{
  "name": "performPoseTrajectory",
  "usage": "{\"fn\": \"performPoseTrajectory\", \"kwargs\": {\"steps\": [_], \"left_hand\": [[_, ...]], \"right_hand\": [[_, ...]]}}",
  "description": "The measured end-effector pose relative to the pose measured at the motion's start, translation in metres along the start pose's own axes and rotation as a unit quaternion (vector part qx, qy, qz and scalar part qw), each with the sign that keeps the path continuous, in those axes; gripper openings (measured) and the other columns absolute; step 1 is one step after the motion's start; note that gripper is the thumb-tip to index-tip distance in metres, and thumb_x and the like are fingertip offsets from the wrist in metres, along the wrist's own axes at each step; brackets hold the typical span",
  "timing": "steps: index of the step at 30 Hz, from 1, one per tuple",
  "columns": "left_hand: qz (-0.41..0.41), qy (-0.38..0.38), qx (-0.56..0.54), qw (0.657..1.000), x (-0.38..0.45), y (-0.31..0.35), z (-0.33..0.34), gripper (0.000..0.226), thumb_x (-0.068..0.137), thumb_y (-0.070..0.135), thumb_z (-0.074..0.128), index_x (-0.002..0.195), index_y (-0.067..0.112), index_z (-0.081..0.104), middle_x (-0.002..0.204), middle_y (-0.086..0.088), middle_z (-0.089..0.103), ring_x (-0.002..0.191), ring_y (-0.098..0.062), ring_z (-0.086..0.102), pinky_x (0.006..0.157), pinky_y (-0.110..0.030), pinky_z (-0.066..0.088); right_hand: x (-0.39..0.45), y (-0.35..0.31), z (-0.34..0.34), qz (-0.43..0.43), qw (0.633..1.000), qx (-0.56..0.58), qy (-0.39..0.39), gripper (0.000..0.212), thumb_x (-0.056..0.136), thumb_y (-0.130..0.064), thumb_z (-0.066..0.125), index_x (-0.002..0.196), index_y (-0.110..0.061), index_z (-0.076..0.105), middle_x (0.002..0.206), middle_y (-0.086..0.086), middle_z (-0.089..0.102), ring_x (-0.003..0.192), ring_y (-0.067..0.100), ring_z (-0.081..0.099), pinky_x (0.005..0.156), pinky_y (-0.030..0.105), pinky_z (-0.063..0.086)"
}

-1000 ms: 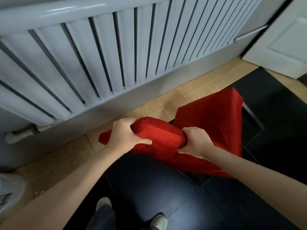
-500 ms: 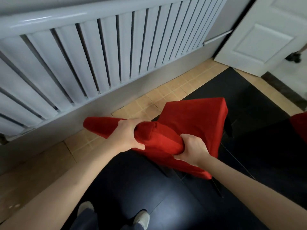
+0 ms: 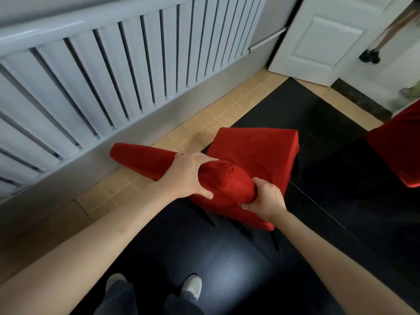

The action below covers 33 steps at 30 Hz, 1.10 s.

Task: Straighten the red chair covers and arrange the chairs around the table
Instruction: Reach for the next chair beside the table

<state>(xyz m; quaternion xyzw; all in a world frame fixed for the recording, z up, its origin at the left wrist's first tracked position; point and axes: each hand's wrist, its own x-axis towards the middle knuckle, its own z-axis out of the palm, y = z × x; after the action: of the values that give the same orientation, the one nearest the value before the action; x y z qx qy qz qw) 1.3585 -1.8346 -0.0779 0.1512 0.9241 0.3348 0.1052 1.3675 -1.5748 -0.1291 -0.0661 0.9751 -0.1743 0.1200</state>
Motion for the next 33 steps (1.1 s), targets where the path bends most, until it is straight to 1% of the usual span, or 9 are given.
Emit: {"fn": "performPoseTrajectory", "kwargs": {"steps": [6, 9, 12, 15, 19, 23, 28, 31, 33], "left_hand": [[0.020, -0.049, 0.025, 0.998, 0.004, 0.017, 0.012, 0.100, 0.054, 0.046, 0.088, 0.141, 0.039, 0.040, 0.143, 0.006, 0.041, 0.132, -0.017, 0.035, 0.114, -0.045, 0.017], [-0.010, -0.073, 0.083, 0.994, 0.000, 0.006, 0.010, 0.111, 0.055, 0.044, 0.087, 0.148, 0.039, 0.026, 0.148, 0.005, 0.035, 0.137, -0.019, 0.030, 0.115, -0.052, 0.012], [-0.051, -0.050, 0.074, 0.995, -0.004, -0.004, 0.014, 0.101, 0.058, 0.039, 0.087, 0.144, 0.036, 0.035, 0.143, 0.008, 0.044, 0.134, -0.019, 0.037, 0.114, -0.056, 0.018], [-0.038, -0.047, 0.077, 0.995, 0.002, 0.005, 0.021, 0.092, 0.058, 0.041, 0.088, 0.139, 0.035, 0.044, 0.136, 0.009, 0.052, 0.128, -0.018, 0.046, 0.112, -0.055, 0.025], [-0.011, -0.052, 0.106, 0.993, 0.007, 0.021, 0.030, 0.093, 0.057, 0.048, 0.086, 0.139, 0.035, 0.044, 0.136, 0.009, 0.053, 0.127, -0.017, 0.047, 0.112, -0.054, 0.025], [0.019, -0.066, 0.119, 0.990, 0.008, 0.039, 0.039, 0.094, 0.059, 0.053, 0.084, 0.141, 0.034, 0.042, 0.138, 0.008, 0.051, 0.127, -0.017, 0.047, 0.112, -0.054, 0.026], [0.055, -0.098, 0.179, 0.977, 0.011, 0.048, 0.050, 0.106, 0.059, 0.057, 0.081, 0.147, 0.041, 0.026, 0.143, 0.004, 0.043, 0.130, -0.019, 0.040, 0.113, -0.050, 0.024], [0.053, -0.117, 0.222, 0.967, 0.011, 0.045, 0.054, 0.120, 0.056, 0.055, 0.083, 0.150, 0.041, 0.010, 0.147, 0.002, 0.037, 0.134, -0.021, 0.036, 0.113, -0.051, 0.024], [0.028, -0.107, 0.227, 0.968, 0.010, 0.037, 0.053, 0.122, 0.055, 0.054, 0.084, 0.151, 0.036, 0.011, 0.147, 0.001, 0.039, 0.134, -0.022, 0.038, 0.112, -0.050, 0.027]], "right_hand": [[-0.020, 0.022, -0.007, 0.039, 0.999, 0.025, 0.011, 0.051, 0.056, -0.038, 0.088, 0.093, -0.022, 0.057, 0.090, -0.006, 0.064, 0.085, 0.018, 0.062, 0.072, 0.030, 0.048], [-0.031, 0.033, -0.011, 0.052, 0.998, 0.031, 0.018, 0.052, 0.056, -0.037, 0.088, 0.095, -0.021, 0.058, 0.088, -0.006, 0.064, 0.085, 0.020, 0.063, 0.072, 0.032, 0.050], [-0.042, 0.044, -0.014, 0.066, 0.997, 0.042, 0.021, 0.060, 0.055, -0.036, 0.089, 0.106, -0.023, 0.059, 0.092, -0.007, 0.066, 0.089, 0.021, 0.065, 0.075, 0.034, 0.052], [-0.049, 0.053, -0.019, 0.087, 0.994, 0.061, 0.009, 0.074, 0.054, -0.036, 0.089, 0.120, -0.027, 0.056, 0.100, -0.006, 0.068, 0.096, 0.021, 0.064, 0.078, 0.031, 0.050], [-0.059, 0.060, -0.028, 0.085, 0.990, 0.111, 0.002, 0.099, 0.050, -0.033, 0.092, 0.137, -0.029, 0.044, 0.117, -0.003, 0.065, 0.111, 0.021, 0.060, 0.091, 0.028, 0.046], [-0.076, 0.061, -0.042, 0.060, 0.984, 0.166, 0.024, 0.121, 0.047, -0.029, 0.094, 0.148, -0.034, 0.027, 0.130, 0.002, 0.059, 0.122, 0.022, 0.055, 0.105, 0.034, 0.043], [-0.102, 0.057, -0.063, 0.035, 0.972, 0.221, 0.071, 0.128, 0.045, -0.036, 0.096, 0.150, -0.036, 0.023, 0.138, 0.001, 0.053, 0.129, 0.015, 0.049, 0.108, 0.027, 0.036], [-0.119, 0.056, -0.075, 0.034, 0.970, 0.223, 0.090, 0.129, 0.045, -0.039, 0.095, 0.149, -0.039, 0.020, 0.142, 0.002, 0.050, 0.133, 0.013, 0.045, 0.111, 0.032, 0.035], [-0.130, 0.057, -0.081, 0.037, 0.970, 0.218, 0.101, 0.127, 0.046, -0.039, 0.095, 0.149, -0.040, 0.020, 0.142, 0.002, 0.050, 0.133, 0.012, 0.044, 0.110, 0.032, 0.036]]}}
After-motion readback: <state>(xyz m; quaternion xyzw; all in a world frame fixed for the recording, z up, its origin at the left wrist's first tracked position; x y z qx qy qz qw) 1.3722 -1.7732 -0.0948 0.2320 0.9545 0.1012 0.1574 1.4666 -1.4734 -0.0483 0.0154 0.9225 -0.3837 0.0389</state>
